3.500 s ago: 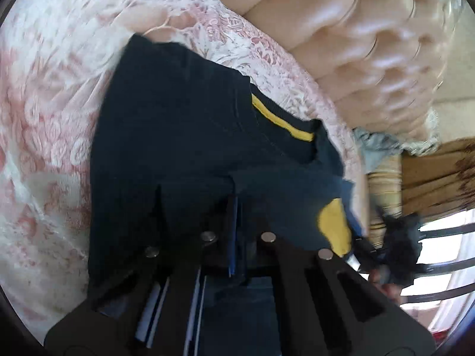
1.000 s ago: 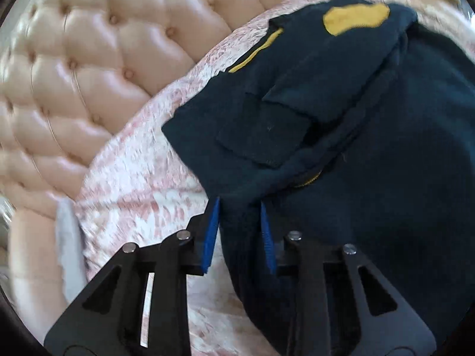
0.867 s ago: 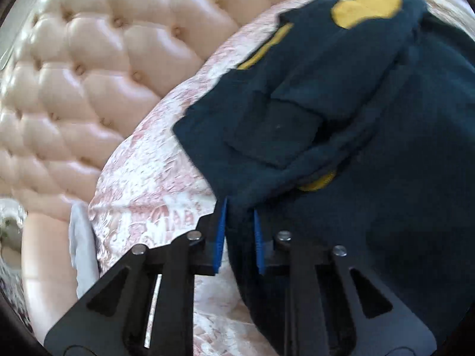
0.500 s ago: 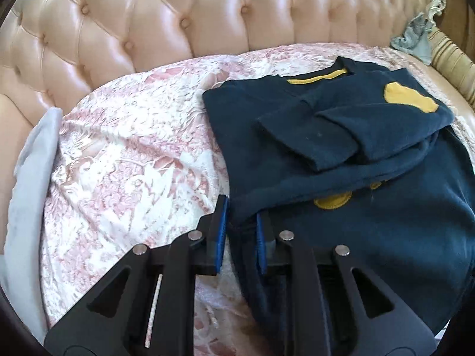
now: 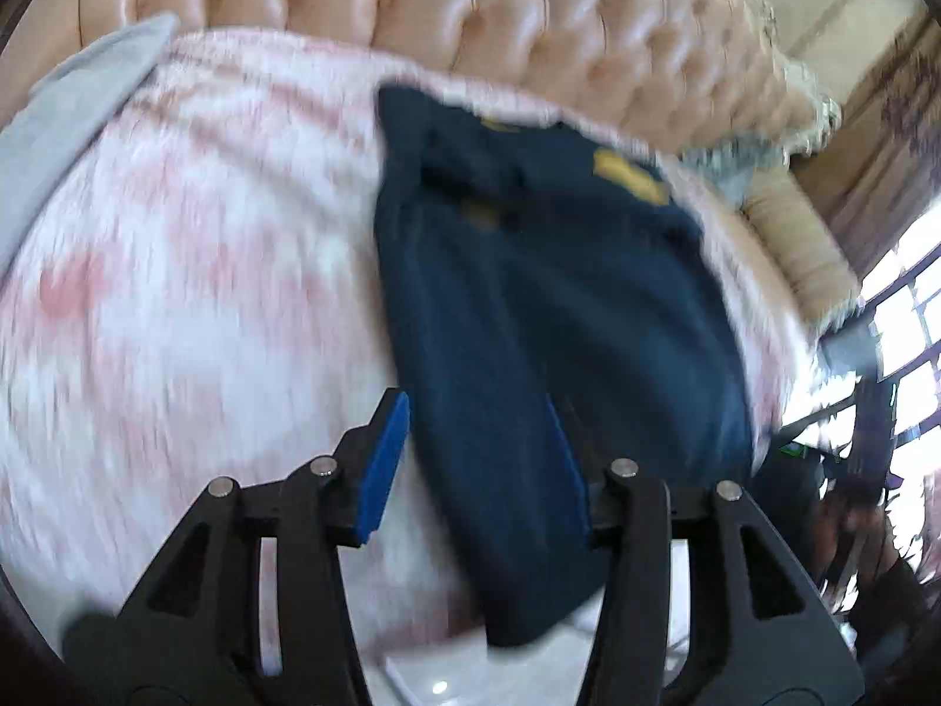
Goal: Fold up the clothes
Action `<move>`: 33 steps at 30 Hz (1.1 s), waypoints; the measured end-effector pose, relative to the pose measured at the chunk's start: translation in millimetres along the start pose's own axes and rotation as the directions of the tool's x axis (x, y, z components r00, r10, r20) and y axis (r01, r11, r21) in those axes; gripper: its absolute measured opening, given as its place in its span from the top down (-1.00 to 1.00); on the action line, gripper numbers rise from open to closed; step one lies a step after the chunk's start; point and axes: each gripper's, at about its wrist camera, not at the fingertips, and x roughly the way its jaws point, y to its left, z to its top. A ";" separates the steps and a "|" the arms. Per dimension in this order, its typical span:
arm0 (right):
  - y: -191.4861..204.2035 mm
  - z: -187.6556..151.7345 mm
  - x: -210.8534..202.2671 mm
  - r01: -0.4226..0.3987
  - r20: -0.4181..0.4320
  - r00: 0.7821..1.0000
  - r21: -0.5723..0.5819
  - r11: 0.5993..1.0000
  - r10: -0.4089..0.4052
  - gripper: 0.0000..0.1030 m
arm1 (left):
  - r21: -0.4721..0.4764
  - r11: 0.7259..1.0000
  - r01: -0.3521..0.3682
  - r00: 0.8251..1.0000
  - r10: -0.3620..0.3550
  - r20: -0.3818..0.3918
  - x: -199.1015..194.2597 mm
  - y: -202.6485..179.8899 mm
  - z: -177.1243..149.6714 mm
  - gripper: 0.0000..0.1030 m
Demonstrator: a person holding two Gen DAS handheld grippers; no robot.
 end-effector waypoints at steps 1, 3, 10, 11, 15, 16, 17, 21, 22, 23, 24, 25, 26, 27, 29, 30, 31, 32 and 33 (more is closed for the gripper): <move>1.2 -1.8 -0.7 0.012 0.000 1.000 -0.010 1.000 -0.012 -0.58 | -0.021 0.999 0.032 0.999 -0.032 -0.019 0.0 -0.3 -13.5 0.01; 2.7 -5.2 -1.7 0.023 0.001 1.000 -0.019 1.000 -0.023 -0.58 | -0.144 0.982 0.126 0.991 -0.131 -0.024 -2.1 7.7 -36.6 0.02; -3.1 -16.0 -0.3 0.053 0.006 0.999 0.008 0.999 -0.053 -0.58 | -0.170 0.980 0.103 0.992 -0.114 -0.056 6.0 0.2 -60.7 0.12; 5.2 -17.2 -1.8 0.097 0.031 0.995 -0.049 0.994 -0.095 -0.58 | -0.140 0.986 0.085 0.994 -0.095 -0.062 7.2 -6.0 -60.4 0.12; 33.3 -21.2 -1.4 0.241 0.094 0.970 -0.218 0.946 -0.226 -0.58 | -0.095 0.994 0.047 0.995 -0.055 -0.083 17.1 -18.0 -62.9 0.12; 36.3 -22.1 0.5 0.266 0.091 0.964 -0.229 0.936 -0.252 -0.58 | -0.090 0.995 0.045 0.995 -0.053 -0.084 17.3 -19.7 -64.1 0.12; 38.0 -21.8 5.1 0.289 0.086 0.957 -0.229 0.930 -0.276 -0.58 | -0.086 0.995 0.044 0.995 -0.051 -0.085 17.5 -21.3 -65.2 0.12; 40.9 -20.4 27.0 0.322 0.052 0.947 -0.205 0.924 -0.318 -0.58 | -0.083 0.996 0.045 0.993 -0.053 -0.101 19.6 -26.3 -63.2 0.12; 40.5 -21.4 30.9 0.330 0.041 0.944 -0.208 0.921 -0.328 -0.58 | -0.083 0.996 0.045 0.993 -0.054 -0.101 20.6 -25.1 -62.8 0.12; 40.0 -22.2 34.2 0.337 0.033 0.941 -0.210 0.918 -0.337 -0.58 | -0.081 0.996 0.044 0.994 -0.052 -0.099 18.7 -24.6 -65.1 0.12; 39.0 -22.8 36.0 0.341 0.029 0.939 -0.210 0.916 -0.343 -0.58 | -0.078 0.996 0.045 0.993 -0.053 -0.105 20.3 -24.7 -65.7 0.12; 38.3 -23.7 38.4 0.345 0.024 0.937 -0.205 0.916 -0.348 -0.58 | -0.075 0.996 0.044 0.992 -0.053 -0.110 21.8 -24.7 -66.3 0.16; 39.0 -24.6 42.0 0.346 0.018 0.937 -0.200 0.917 -0.350 -0.58 | -0.071 0.997 0.036 0.993 -0.043 -0.112 20.8 -23.4 -68.0 0.19; 39.2 -25.4 45.3 0.347 0.010 0.936 -0.194 0.918 -0.352 -0.58 | -0.067 0.997 0.027 0.993 -0.034 -0.113 19.9 -22.2 -69.7 0.24; 39.3 -28.2 46.8 0.348 0.005 0.936 -0.183 0.920 -0.353 -0.58 | -0.063 0.998 0.013 0.993 -0.020 -0.117 19.7 -21.2 -71.3 0.27; 39.2 -28.2 47.3 0.351 0.005 0.935 -0.183 0.918 -0.356 -0.61 | -0.063 0.998 0.008 0.993 -0.015 -0.120 20.4 -21.6 -71.2 0.27; 39.3 -27.8 47.7 0.354 0.003 0.933 -0.185 0.917 -0.360 -0.62 | -0.059 0.998 0.001 0.993 -0.008 -0.121 20.5 -22.7 -71.2 0.28; 39.4 -27.4 48.2 0.358 0.001 0.932 -0.187 0.915 -0.364 -0.63 | -0.055 0.998 -0.006 0.992 -0.001 -0.123 20.6 -23.9 -71.3 0.27; 39.5 -27.2 48.6 0.360 0.000 0.930 -0.187 0.914 -0.367 -0.65 | -0.053 0.999 -0.014 0.992 0.007 -0.123 20.7 -24.8 -71.8 0.27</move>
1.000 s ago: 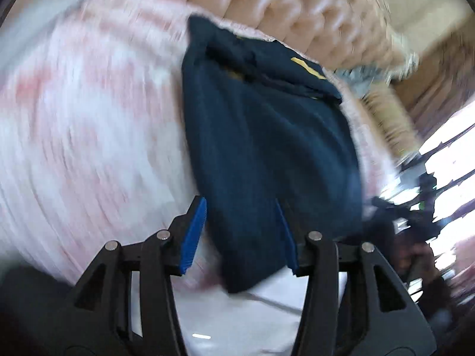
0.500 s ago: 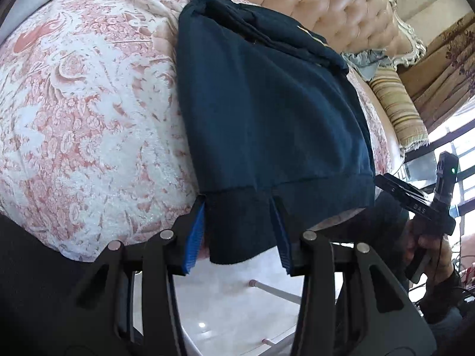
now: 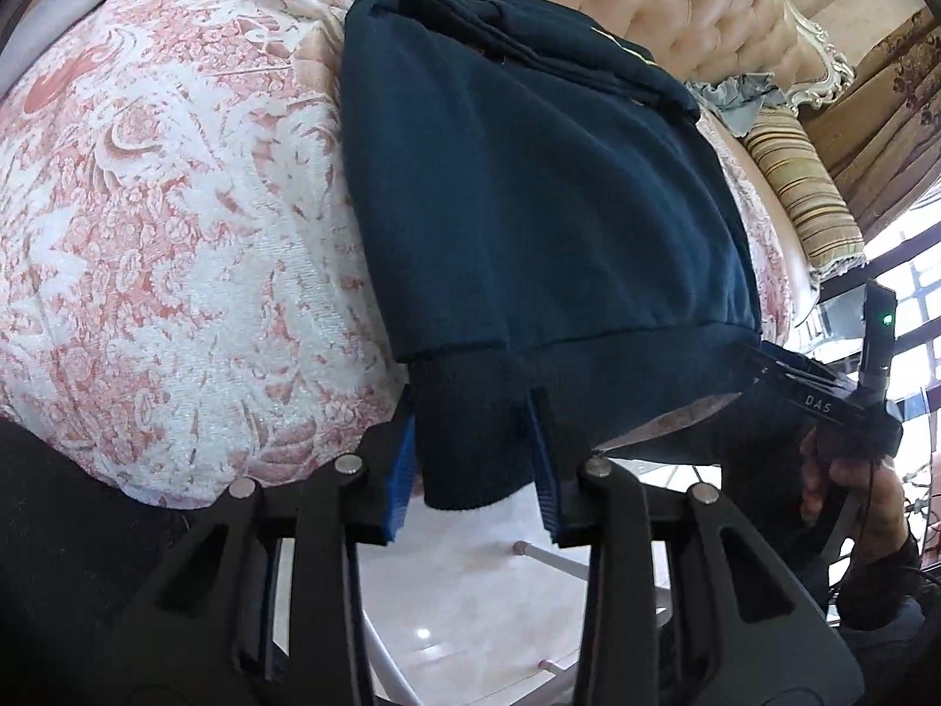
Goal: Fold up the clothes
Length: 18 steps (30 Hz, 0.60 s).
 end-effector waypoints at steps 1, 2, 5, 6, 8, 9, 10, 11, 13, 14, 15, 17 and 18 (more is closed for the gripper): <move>0.2 0.1 0.2 0.001 -0.002 1.000 0.002 1.000 -0.001 -0.67 | 0.001 1.000 -0.008 1.000 0.008 0.001 0.1 -0.9 -0.5 0.27; 0.2 0.1 0.5 0.002 -0.003 1.000 0.004 1.000 -0.002 -0.68 | 0.003 1.000 -0.016 1.000 0.016 0.001 0.3 -1.8 -1.1 0.27; -1.1 -1.4 1.2 0.001 0.001 1.000 0.018 1.000 -0.001 -0.75 | -0.004 1.000 -0.029 1.000 0.029 -0.005 -0.8 -2.6 -2.6 0.27; -1.9 -2.1 1.5 0.001 0.003 1.000 0.022 1.000 -0.001 -0.79 | -0.007 0.999 -0.031 0.999 0.031 -0.010 -1.2 -2.5 -2.9 0.27; -3.3 -2.7 1.9 -0.006 0.004 1.000 0.026 1.000 0.006 -0.83 | -0.001 0.999 -0.036 0.999 0.036 -0.019 -1.0 -4.0 -3.1 0.27; -3.8 -3.0 1.9 -0.011 0.005 1.000 0.027 1.000 0.011 -0.83 | 0.000 0.999 -0.040 0.999 0.040 -0.021 -0.9 -4.8 -3.3 0.32; -3.7 -3.4 1.6 -0.013 0.006 1.000 0.025 1.000 0.013 -0.83 | -0.002 0.999 -0.042 0.999 0.042 -0.025 -0.4 -5.1 -3.6 0.43; -3.1 -3.7 1.1 -0.013 0.007 1.000 0.023 1.000 0.012 -0.83 | -0.007 0.999 -0.042 0.999 0.042 -0.030 0.5 -5.1 -4.0 0.47; -1.5 -4.2 -0.1 -0.011 0.008 1.000 0.020 1.000 0.011 -0.83 | -0.014 0.999 -0.043 0.999 0.043 -0.034 1.3 -5.3 -4.3 0.48; -1.0 -4.4 -0.5 -0.011 0.008 1.000 0.019 1.000 0.011 -0.83 | -0.018 0.999 -0.043 0.998 0.043 -0.035 1.3 -5.2 -4.2 0.48; -0.8 -4.6 -0.9 -0.013 0.008 1.000 0.019 1.000 0.012 -0.83 | -0.021 0.999 -0.044 0.998 0.043 -0.036 1.3 -5.0 -4.1 0.48; -0.1 -5.1 -1.9 -0.016 0.007 1.000 0.020 1.000 0.016 -0.83 | -0.025 0.999 -0.044 0.998 0.043 -0.039 1.3 -4.5 -3.7 0.48; 0.7 -5.4 -2.4 -0.016 0.006 1.000 0.020 1.000 0.016 -0.83 | -0.023 0.999 -0.047 0.998 0.046 -0.041 1.2 -4.7 -3.7 0.48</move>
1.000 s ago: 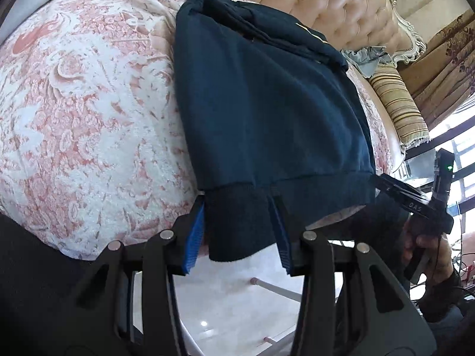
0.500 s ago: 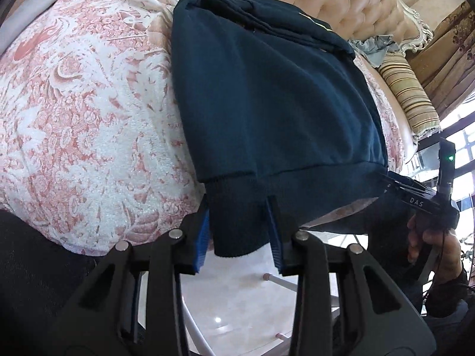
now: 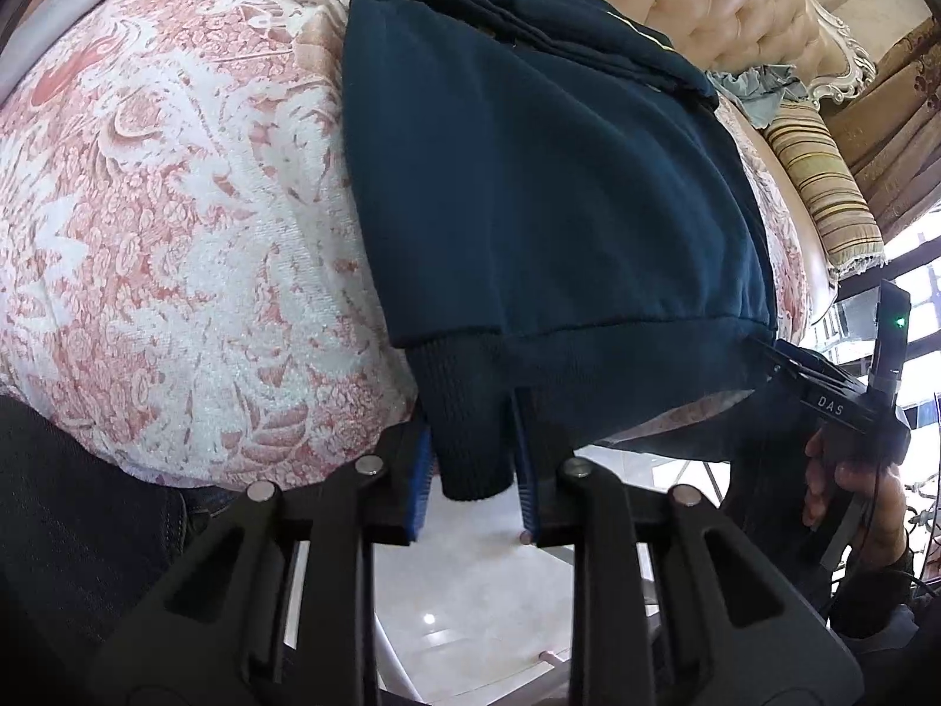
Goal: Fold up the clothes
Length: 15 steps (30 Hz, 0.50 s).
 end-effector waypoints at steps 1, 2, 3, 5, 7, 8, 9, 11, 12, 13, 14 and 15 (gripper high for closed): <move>0.7 -0.2 -0.5 0.000 -0.001 1.000 -0.001 1.000 0.000 -0.83 | 0.000 1.000 -0.002 1.000 0.002 -0.001 -0.2 -0.3 -0.1 0.48; 1.2 -0.5 -1.0 -0.001 -0.001 1.000 -0.001 1.000 0.001 -0.83 | 0.000 1.000 -0.003 1.000 0.003 -0.001 -0.3 -0.6 0.1 0.48; 1.9 -0.8 -1.6 -0.002 -0.003 1.000 -0.001 1.000 0.002 -0.83 | 0.000 1.000 -0.005 1.000 0.005 -0.002 -0.3 -0.9 0.2 0.48; 3.6 -1.6 -2.8 -0.004 -0.005 1.000 -0.003 1.000 0.004 -0.83 | 0.001 1.000 -0.003 1.000 0.003 -0.003 0.9 -2.9 2.7 0.48; 5.1 -2.4 -4.0 -0.006 -0.008 1.000 -0.003 1.000 0.006 -0.83 | 0.002 1.000 -0.001 1.000 0.001 -0.005 1.3 -4.1 3.8 0.51; 5.9 -2.8 -4.6 -0.008 -0.009 1.000 -0.002 1.000 0.008 -0.83 | 0.002 1.000 0.000 1.000 0.000 -0.004 1.1 -4.5 4.0 0.52; 6.7 -3.2 -5.3 -0.010 -0.011 1.000 -0.001 1.000 0.010 -0.83 | 0.004 1.000 0.002 1.000 -0.002 -0.004 0.7 -4.8 4.1 0.52; 8.4 -4.1 -7.2 -0.016 -0.012 1.000 0.000 1.000 0.016 -0.80 | 0.007 1.000 0.005 1.000 -0.005 -0.002 0.0 -5.5 4.4 0.55; 9.5 -4.6 -8.3 -0.019 -0.012 1.000 0.000 1.000 0.019 -0.77 | 0.009 1.000 0.007 1.000 -0.007 -0.002 -0.4 -5.8 4.6 0.55; 11.2 -5.0 -9.6 -0.020 -0.011 1.000 -0.004 1.000 0.020 -0.74 | 0.008 1.000 0.008 1.000 -0.008 -0.001 -0.7 -5.6 4.5 0.55; 12.9 -5.4 -10.9 -0.021 -0.010 1.000 -0.007 1.000 0.021 -0.71 | 0.008 1.000 0.010 1.000 -0.010 0.000 -1.1 -5.4 4.5 0.55; 14.6 -5.8 -12.2 -0.023 -0.008 1.000 -0.010 1.000 0.023 -0.65 | 0.008 1.000 0.011 1.000 -0.011 0.001 -1.6 -5.4 4.6 0.55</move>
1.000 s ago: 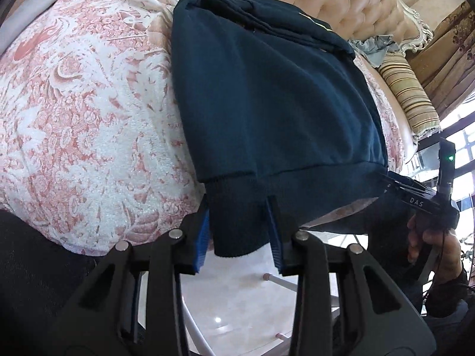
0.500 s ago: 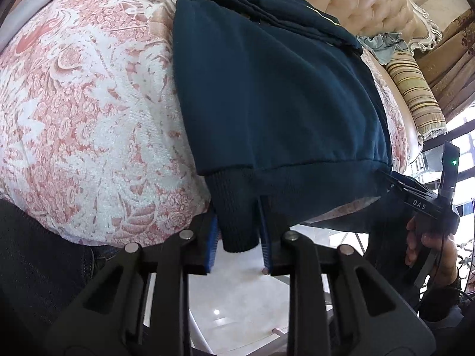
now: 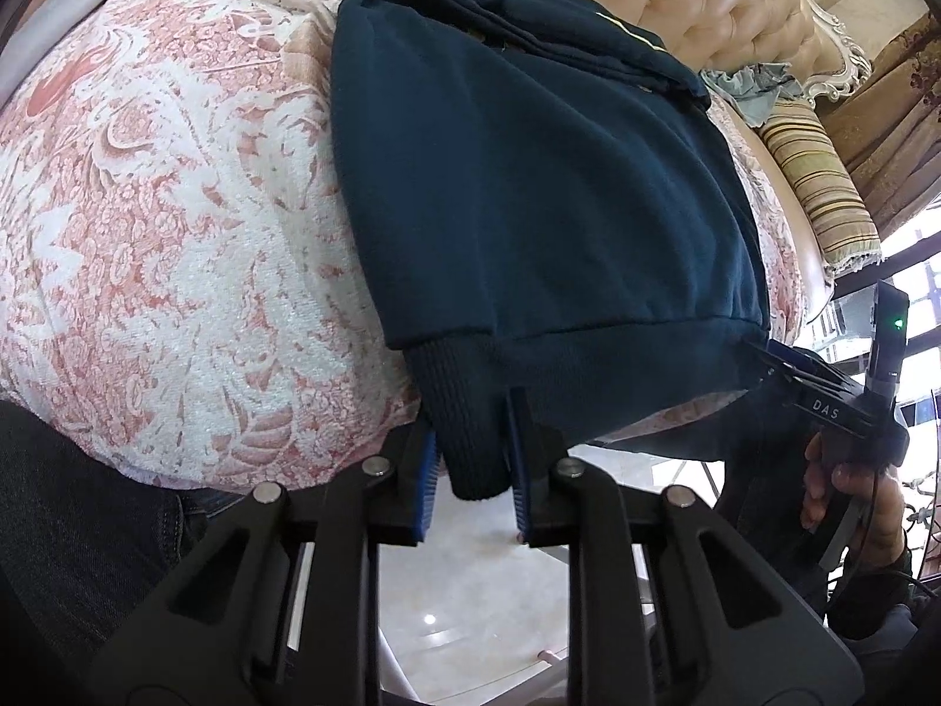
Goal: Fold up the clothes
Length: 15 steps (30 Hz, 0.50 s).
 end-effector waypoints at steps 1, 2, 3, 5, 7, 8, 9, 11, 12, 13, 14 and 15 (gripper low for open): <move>1.9 -0.4 -1.3 -0.002 0.001 1.000 -0.003 1.000 0.002 -0.56 | 0.000 1.000 0.001 1.000 -0.001 0.001 -0.5 0.0 0.1 0.55; 4.2 -0.9 -2.7 -0.002 0.003 1.000 -0.008 1.000 0.002 -0.52 | 0.000 1.000 0.001 1.000 -0.001 0.002 -0.8 0.1 -0.1 0.55; 6.5 -1.4 -4.2 -0.002 0.005 1.000 -0.012 1.000 0.002 -0.48 | 0.000 1.000 0.001 1.000 -0.001 0.002 -1.1 0.2 -0.3 0.55; 8.6 -2.0 -5.6 -0.001 0.007 1.000 -0.019 1.000 0.001 -0.45 | -0.003 1.000 0.003 1.000 -0.003 0.004 -1.6 0.6 -0.9 0.55; -4.0 -1.2 -1.2 -0.004 0.005 1.000 -0.019 1.000 0.005 -0.43 | -0.001 1.000 0.002 1.000 -0.002 0.004 -1.4 0.1 -0.3 0.55; -3.6 -1.5 -1.8 -0.005 0.005 1.000 -0.019 1.000 0.005 -0.43 | -0.002 1.000 0.002 1.000 -0.002 0.004 -1.7 0.1 -0.1 0.55; -3.1 -1.9 -2.4 -0.006 0.005 1.000 -0.019 1.000 0.006 -0.43 | -0.003 1.000 0.002 1.000 -0.002 0.004 -1.9 0.1 0.0 0.55; -2.6 -2.4 -3.2 -0.006 0.005 1.000 -0.018 1.000 0.006 -0.43 | -0.004 1.000 0.001 1.000 -0.001 0.004 -1.4 0.5 0.0 0.55; -2.6 -2.1 -3.0 -0.007 0.004 1.000 -0.017 1.000 0.007 -0.43 | -0.005 1.000 0.001 1.000 -0.001 0.004 -1.2 0.4 -0.2 0.55; -5.0 -1.0 -2.2 -0.008 0.004 1.000 -0.018 1.000 0.008 -0.43 | -0.006 1.000 0.001 1.000 -0.001 0.004 -0.9 0.7 -0.3 0.55; -9.2 -0.2 -2.4 -0.008 0.005 1.000 -0.018 1.000 0.009 -0.43 | -0.006 1.000 0.001 1.000 -0.001 0.004 -0.8 0.9 -0.4 0.55; -8.8 0.2 -2.2 -0.008 0.005 1.000 -0.018 1.000 0.008 -0.43 | -0.007 1.000 0.001 1.000 -0.001 0.004 -0.8 1.1 -0.3 0.55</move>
